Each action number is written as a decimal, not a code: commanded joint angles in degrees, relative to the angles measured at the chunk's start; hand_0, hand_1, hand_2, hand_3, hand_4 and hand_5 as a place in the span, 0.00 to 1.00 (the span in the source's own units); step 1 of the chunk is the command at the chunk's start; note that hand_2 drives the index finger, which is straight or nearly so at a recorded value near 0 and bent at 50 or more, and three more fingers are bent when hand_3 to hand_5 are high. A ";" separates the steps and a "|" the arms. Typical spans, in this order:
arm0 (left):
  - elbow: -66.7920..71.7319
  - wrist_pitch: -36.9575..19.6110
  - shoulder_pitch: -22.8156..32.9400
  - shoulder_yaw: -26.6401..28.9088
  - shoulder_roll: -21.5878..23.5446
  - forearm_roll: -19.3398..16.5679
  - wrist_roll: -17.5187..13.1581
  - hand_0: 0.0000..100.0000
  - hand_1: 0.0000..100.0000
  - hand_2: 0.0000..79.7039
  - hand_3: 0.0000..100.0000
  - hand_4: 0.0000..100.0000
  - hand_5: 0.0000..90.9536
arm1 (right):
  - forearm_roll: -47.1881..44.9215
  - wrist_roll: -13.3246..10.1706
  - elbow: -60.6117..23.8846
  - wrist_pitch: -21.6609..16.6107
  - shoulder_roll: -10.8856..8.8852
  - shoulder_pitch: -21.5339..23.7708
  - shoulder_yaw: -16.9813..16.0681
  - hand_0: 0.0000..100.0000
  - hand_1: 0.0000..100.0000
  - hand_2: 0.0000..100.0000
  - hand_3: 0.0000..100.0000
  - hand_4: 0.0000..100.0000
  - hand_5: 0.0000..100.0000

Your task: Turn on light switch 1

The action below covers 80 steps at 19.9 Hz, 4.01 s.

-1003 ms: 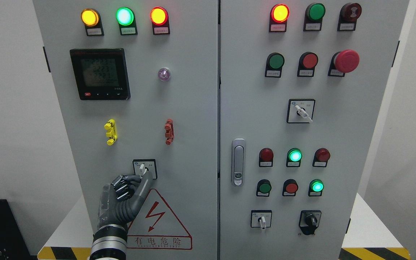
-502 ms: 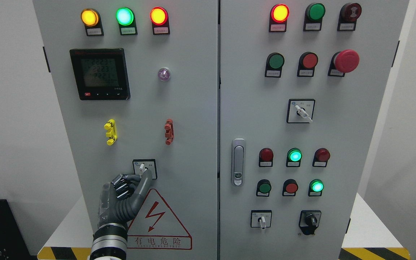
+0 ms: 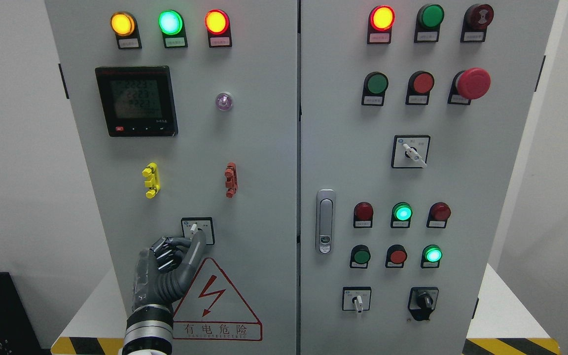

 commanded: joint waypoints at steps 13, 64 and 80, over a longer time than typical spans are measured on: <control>0.42 0.57 -0.38 -0.08 -0.23 -0.19 -0.09 0.22 0.61 0.70 0.94 0.93 0.91 | 0.00 -0.03 0.00 -0.03 0.00 0.01 0.00 0.31 0.00 0.00 0.00 0.00 0.00; 0.51 0.57 -0.73 -0.17 -0.67 -0.10 -0.09 0.47 0.52 0.69 0.95 0.93 0.91 | 0.00 -0.03 0.00 -0.03 0.00 -0.08 0.00 0.31 0.00 0.00 0.00 0.00 0.00; 0.42 0.57 -0.38 -0.17 -0.67 0.16 -0.18 0.05 0.47 0.71 0.95 0.92 0.91 | 0.00 -0.03 0.00 -0.03 0.00 0.01 0.00 0.31 0.00 0.00 0.00 0.00 0.00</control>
